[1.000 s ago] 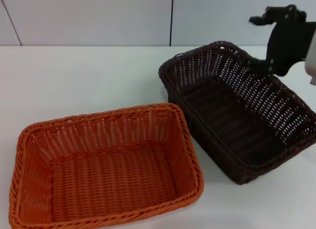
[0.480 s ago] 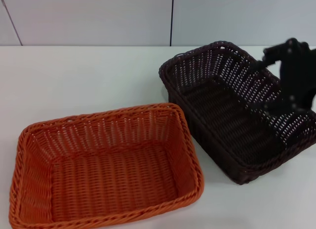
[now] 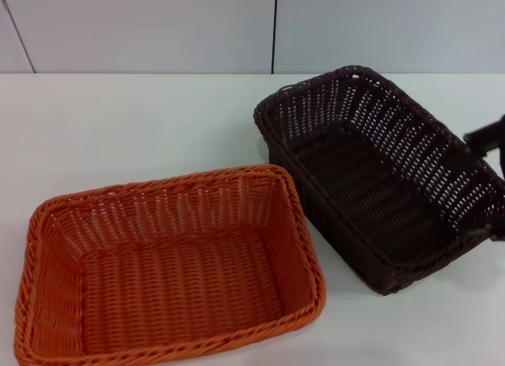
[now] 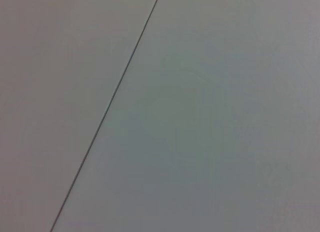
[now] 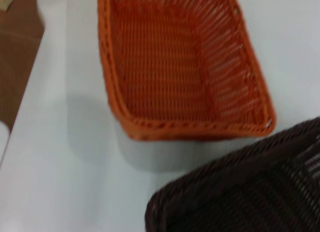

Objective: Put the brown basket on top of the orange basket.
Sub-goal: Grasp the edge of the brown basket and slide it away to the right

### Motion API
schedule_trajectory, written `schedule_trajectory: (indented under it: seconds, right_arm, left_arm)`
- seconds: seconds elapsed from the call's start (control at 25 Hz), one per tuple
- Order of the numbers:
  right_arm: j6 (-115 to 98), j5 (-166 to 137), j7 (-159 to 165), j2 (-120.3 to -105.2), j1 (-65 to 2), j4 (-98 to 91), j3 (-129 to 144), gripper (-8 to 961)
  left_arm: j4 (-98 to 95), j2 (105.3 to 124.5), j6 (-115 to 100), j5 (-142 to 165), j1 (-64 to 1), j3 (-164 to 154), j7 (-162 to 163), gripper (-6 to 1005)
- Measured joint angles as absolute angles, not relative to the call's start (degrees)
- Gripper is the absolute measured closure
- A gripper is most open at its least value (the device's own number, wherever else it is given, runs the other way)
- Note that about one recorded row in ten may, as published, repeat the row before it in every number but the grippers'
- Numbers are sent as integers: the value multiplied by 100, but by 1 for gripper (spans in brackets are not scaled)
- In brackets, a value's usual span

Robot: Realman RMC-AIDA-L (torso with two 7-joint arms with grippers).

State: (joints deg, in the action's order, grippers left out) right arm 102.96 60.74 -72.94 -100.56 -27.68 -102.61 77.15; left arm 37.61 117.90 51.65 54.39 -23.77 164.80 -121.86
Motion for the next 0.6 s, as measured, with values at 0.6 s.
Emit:
schedule_trajectory:
  seconds: [0.6]
  right_arm:
    - [10592,4762,-8704,-10360,-3491,-8296,7704,247]
  left_arm:
    - [3544,11813,5209,5405,-2472,16480,-12189,283]
